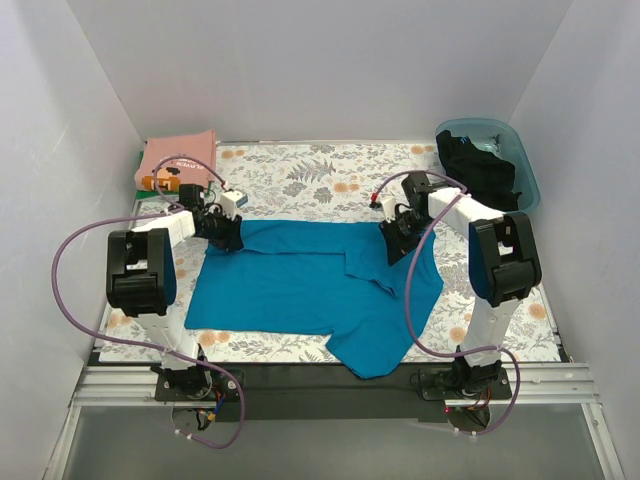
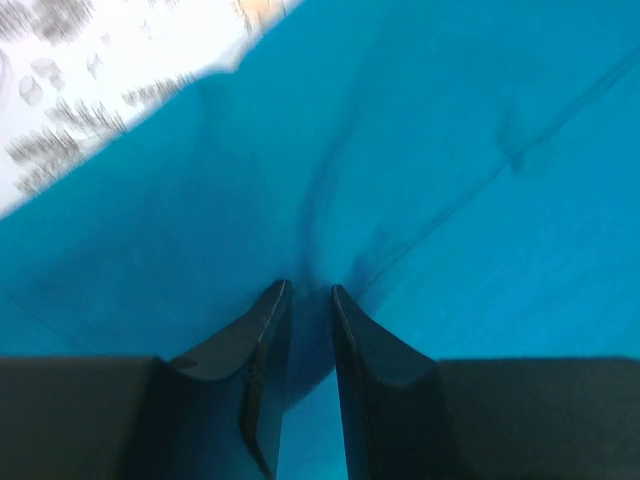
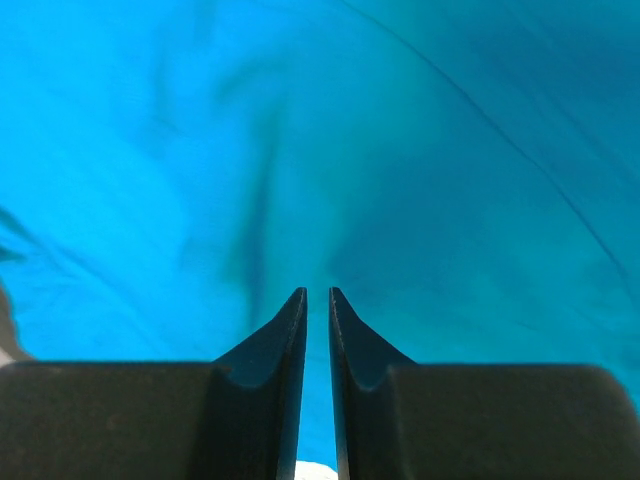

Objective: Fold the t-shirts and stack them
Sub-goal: Fold the tshirt

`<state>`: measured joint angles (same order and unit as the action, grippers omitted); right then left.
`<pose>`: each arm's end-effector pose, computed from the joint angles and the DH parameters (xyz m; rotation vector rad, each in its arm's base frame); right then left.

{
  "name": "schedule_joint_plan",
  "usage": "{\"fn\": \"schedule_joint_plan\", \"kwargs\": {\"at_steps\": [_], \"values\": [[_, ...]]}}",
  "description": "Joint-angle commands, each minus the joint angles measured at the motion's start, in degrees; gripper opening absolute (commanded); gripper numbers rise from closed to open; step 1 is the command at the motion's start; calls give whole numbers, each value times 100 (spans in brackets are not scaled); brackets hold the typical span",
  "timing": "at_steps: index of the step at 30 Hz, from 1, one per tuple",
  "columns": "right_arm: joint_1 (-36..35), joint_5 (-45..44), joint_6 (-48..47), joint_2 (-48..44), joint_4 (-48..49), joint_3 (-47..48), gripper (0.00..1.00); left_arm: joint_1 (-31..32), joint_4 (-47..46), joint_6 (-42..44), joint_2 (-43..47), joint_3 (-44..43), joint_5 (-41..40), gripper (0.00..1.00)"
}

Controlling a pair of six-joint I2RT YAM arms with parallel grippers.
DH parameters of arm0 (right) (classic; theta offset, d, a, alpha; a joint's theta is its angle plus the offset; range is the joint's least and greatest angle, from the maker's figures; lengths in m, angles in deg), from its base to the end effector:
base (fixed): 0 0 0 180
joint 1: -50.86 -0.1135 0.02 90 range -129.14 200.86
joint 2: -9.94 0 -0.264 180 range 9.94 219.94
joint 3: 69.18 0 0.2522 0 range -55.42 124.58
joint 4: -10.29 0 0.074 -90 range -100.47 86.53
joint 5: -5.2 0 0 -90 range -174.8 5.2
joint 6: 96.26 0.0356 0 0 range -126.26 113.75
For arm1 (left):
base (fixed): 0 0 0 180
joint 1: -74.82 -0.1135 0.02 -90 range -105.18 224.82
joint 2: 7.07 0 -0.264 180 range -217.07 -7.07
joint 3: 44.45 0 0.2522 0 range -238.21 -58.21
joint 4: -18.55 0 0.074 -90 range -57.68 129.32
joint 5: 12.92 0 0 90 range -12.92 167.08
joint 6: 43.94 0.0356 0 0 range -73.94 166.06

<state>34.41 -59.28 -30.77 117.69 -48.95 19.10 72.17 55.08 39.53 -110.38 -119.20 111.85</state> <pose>0.3400 0.1164 0.1768 -1.0571 2.6481 0.6242 0.3463 -0.0043 0.1562 -0.0290 2.6168 -0.8365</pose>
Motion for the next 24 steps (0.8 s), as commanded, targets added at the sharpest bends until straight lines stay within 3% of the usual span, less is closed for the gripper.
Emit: {"fn": "schedule_joint_plan", "kwargs": {"at_steps": [1, 7, 11, 14, 19, 24], "values": [[185, -520, -10, -43, 56, -95, 20, 11, 325, 502, 135, 350, -417, 21], [265, -943, -124, -17, 65, -307, 21, -16, 413, 617, 600, 729, -743, 22], [309, -882, -282, -209, 65, -80, 22, -497, 606, 92, 795, 195, -279, 26], [335, -917, -300, -254, 56, 237, 23, -692, 668, -251, 707, -377, 127, 28], [397, -1110, -168, 53, 118, 879, 23, -719, 361, -499, 260, -756, -127, 31], [397, -1242, -98, 413, 188, 1161, 23, -763, 167, -526, -198, -1037, -426, 43]]}}
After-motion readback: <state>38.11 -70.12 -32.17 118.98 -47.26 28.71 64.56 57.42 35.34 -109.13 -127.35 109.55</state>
